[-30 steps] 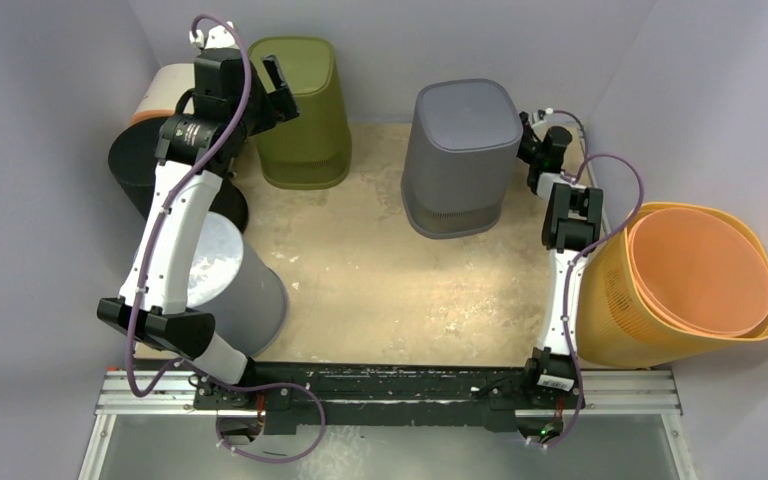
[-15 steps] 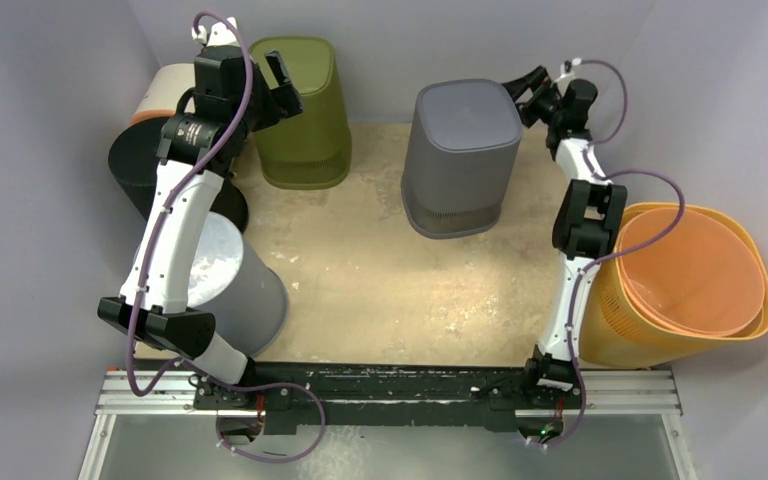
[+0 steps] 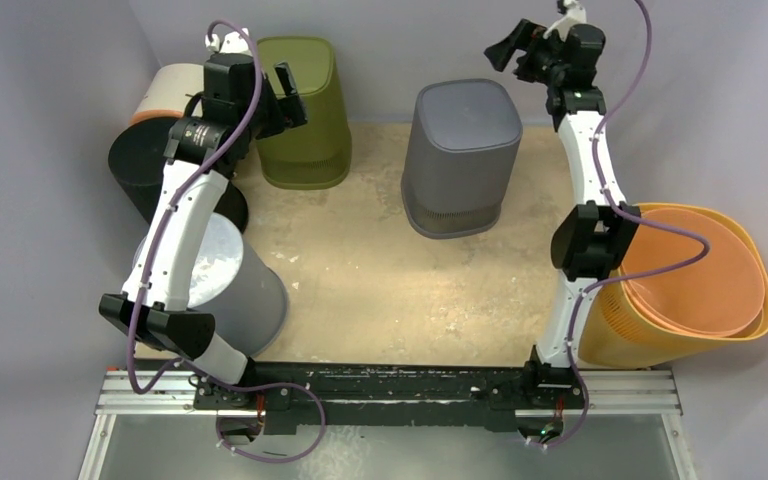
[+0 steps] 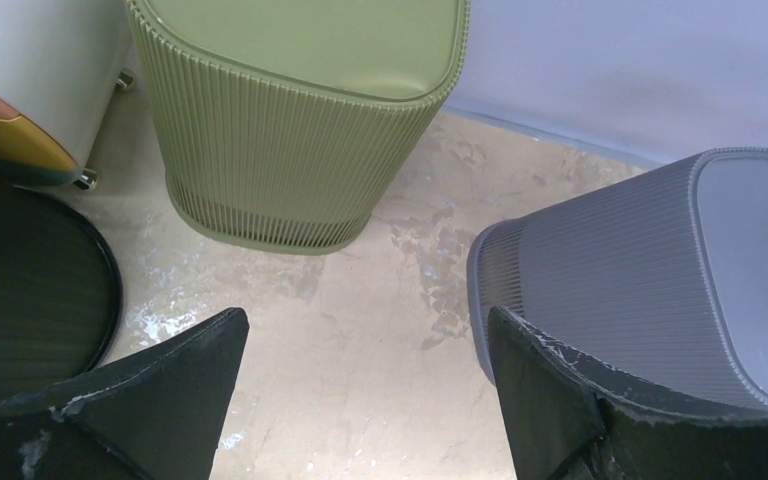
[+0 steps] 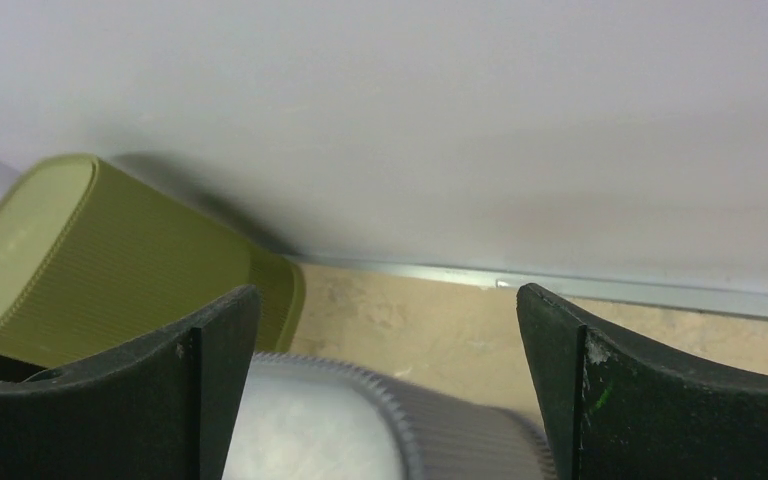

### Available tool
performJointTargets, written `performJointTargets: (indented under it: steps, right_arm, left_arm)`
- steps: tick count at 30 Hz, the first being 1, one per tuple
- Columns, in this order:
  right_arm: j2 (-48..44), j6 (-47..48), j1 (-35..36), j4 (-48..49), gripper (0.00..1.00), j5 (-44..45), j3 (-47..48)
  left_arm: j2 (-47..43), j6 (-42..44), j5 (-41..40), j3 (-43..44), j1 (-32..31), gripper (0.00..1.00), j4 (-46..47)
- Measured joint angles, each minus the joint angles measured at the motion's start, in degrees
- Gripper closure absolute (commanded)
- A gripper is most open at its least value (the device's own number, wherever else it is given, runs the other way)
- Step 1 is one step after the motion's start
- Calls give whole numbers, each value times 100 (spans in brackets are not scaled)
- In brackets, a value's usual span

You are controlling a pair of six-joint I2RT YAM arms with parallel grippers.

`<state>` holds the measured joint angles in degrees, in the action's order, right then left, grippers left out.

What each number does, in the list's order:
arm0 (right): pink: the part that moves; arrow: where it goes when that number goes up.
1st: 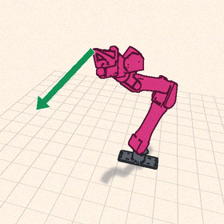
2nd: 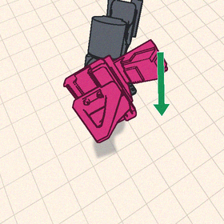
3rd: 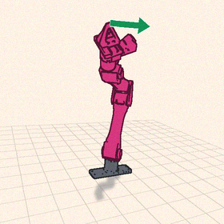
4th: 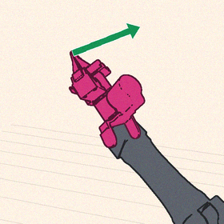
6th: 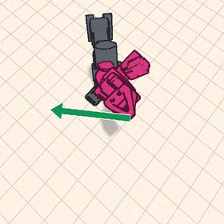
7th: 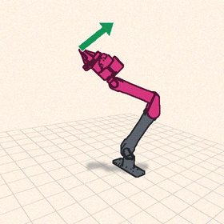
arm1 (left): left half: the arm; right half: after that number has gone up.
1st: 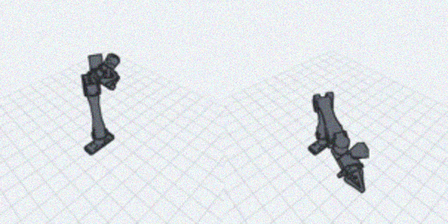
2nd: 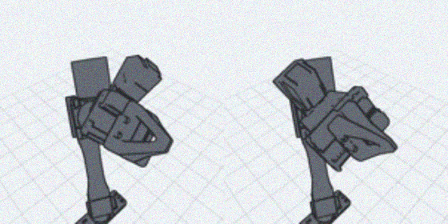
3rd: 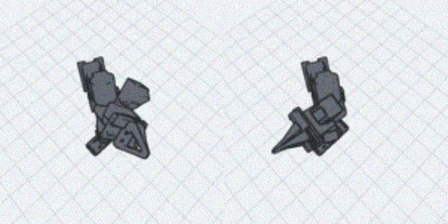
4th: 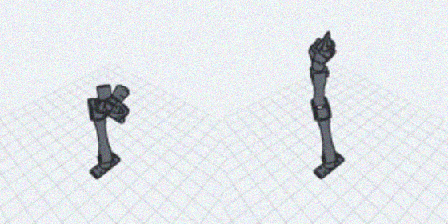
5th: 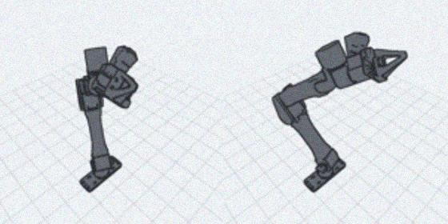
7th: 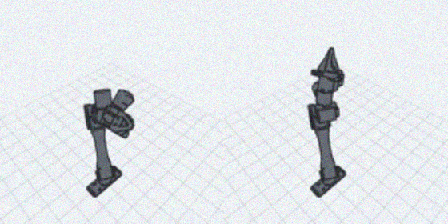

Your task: Turn the large container upside down

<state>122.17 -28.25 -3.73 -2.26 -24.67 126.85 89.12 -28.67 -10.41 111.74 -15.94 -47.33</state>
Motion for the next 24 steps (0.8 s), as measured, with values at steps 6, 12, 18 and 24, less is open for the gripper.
performJointTargets:
  steps: [6, 12, 18, 24]
  right_arm:
    - [-1106, 1241, 706, -986, 0, 1104, -592]
    - [-2684, 2142, 1370, -1436, 0, 1639, -1427]
    - [-3370, 2712, 2358, -1928, 0, 1928, -1425]
    - [-2975, 2975, 3423, -2448, 0, 2577, -1650]
  left_arm:
    - [-42, 85, -20, -11, -81, 13, -39]
    - [-162, 127, -24, -35, -144, 13, -26]
    - [-271, 125, -50, -111, -197, 13, -26]
    - [-494, 122, -87, -330, -219, 13, 35]
